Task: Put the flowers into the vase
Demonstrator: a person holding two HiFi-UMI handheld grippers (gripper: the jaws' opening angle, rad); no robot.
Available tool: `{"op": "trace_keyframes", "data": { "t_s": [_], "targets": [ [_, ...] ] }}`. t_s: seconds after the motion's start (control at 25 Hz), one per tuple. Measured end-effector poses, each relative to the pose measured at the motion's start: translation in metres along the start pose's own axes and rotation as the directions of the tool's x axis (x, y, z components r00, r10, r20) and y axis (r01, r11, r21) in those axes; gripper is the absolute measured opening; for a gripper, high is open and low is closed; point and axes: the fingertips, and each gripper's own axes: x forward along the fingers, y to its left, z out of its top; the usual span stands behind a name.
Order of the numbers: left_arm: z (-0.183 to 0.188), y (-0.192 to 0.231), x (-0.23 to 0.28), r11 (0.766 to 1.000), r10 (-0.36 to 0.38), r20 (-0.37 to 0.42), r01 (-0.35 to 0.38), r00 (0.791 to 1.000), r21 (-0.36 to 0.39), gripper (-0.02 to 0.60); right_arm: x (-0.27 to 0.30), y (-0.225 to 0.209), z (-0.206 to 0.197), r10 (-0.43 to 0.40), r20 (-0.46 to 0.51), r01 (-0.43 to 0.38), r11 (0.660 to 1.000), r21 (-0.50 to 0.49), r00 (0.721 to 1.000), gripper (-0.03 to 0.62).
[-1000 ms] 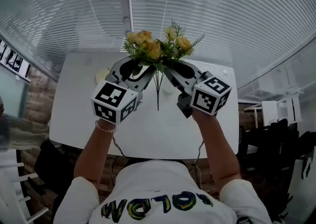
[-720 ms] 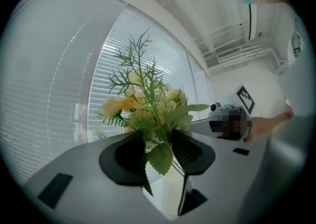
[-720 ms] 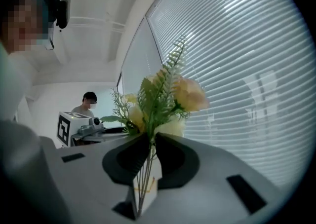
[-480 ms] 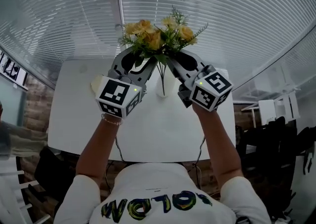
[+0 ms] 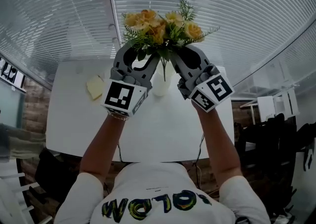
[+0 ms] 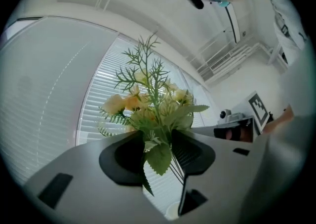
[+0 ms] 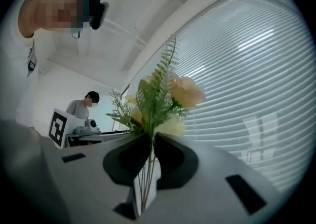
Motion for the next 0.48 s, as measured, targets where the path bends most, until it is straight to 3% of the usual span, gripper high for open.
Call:
{"op": "trace_keyframes", "data": {
  "t_s": [0.24,0.48],
  "targets": [
    [0.013,-0.002,0.003,1.000,-0.003,0.081,0.003,0.997,0.007,0.192,-0.001,-0.001,0.014,-0.007,0.070,0.011,0.998,-0.057,0.998,0.038],
    [0.005,0.005,-0.002,0.999,0.003,0.079,-0.006,0.997,0.046,0.190,0.005,0.003,0.003,-0.018,0.080,0.023,0.998,-0.067,0.997,0.038]
  ]
}}
